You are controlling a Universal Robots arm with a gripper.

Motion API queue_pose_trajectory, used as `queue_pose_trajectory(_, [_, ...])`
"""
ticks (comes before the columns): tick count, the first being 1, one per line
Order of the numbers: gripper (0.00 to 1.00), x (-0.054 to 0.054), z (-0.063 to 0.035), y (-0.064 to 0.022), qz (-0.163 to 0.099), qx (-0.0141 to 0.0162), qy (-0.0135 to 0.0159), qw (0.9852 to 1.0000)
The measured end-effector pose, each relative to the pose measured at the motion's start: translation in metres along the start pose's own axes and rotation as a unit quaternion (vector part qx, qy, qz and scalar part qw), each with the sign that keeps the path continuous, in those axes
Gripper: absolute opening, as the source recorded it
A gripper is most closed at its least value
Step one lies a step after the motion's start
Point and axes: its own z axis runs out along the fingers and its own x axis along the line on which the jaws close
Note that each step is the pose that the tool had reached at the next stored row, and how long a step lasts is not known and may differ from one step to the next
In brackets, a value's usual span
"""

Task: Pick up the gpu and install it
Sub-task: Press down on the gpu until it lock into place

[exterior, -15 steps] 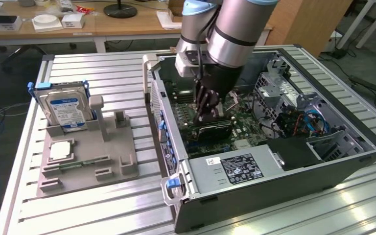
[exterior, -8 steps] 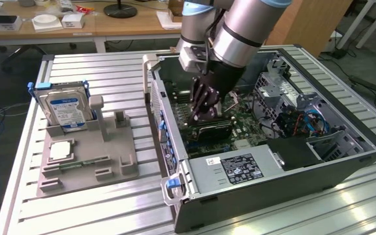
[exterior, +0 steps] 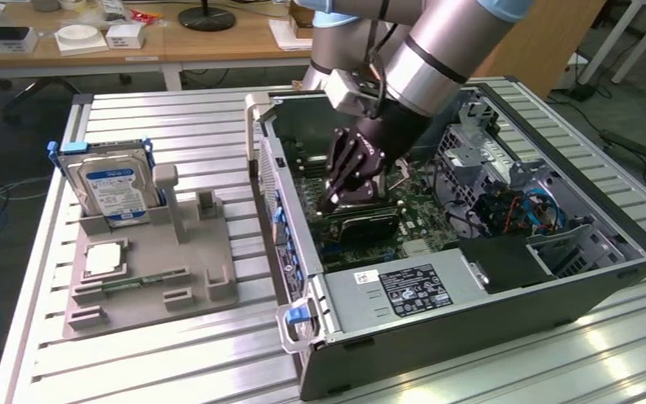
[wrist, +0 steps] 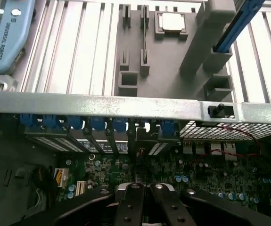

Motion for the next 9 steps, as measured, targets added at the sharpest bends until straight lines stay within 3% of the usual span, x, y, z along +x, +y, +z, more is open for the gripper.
queue_pose_trajectory(3, [0.10,0.0001,-0.0014,-0.0042,0.000,-0.0272,-0.0003,0.9996])
queue_pose_trajectory(4, [0.10,0.0001,-0.0011,-0.0047,0.000,-0.0346,-0.0004,0.9994])
queue_pose_trajectory(6, [0.10,0.0001,0.0002,-0.0055,0.000,-0.0461,-0.0007,0.9989])
queue_pose_trajectory(9, [0.10,0.0002,0.0032,-0.0079,0.000,-0.0572,-0.0010,0.9984])
